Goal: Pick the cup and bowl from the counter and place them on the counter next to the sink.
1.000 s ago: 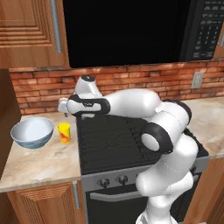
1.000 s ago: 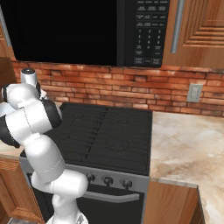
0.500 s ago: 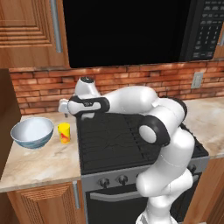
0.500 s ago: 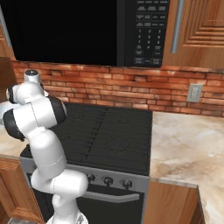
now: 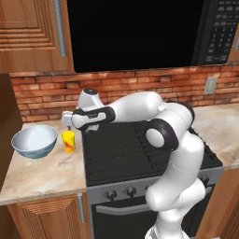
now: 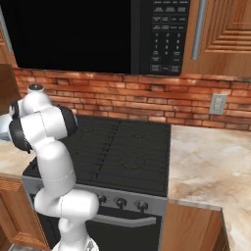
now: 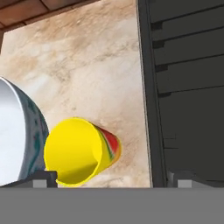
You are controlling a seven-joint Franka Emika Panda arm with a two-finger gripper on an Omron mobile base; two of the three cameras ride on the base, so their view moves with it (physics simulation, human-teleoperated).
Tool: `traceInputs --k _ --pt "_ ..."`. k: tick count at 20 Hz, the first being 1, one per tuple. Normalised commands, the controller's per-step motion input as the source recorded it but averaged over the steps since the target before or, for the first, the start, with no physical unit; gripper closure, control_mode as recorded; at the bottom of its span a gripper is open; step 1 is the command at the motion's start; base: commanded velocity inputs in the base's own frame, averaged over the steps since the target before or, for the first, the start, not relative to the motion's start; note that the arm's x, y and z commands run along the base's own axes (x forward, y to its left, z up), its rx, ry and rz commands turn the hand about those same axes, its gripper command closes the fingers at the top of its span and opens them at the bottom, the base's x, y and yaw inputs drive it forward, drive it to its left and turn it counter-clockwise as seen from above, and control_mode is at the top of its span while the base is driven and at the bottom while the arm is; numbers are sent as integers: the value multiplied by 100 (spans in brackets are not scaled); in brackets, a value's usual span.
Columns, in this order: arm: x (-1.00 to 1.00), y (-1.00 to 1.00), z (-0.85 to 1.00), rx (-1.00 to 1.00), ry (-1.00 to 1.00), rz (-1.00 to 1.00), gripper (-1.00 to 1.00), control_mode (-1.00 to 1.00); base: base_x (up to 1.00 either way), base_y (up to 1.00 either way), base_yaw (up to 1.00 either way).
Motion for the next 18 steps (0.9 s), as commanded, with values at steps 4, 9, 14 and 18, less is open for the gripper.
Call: traceInputs --k 4,9,14,18 --pt "0 1 -36 0 0 0 -100 -100 0 0 0" --pt "0 0 -31 0 0 0 -100 -100 0 0 0" --pt "0 0 -26 0 0 0 -100 -100 0 0 0" --pt "2 2 -23 0 0 0 -100 -100 0 0 0"
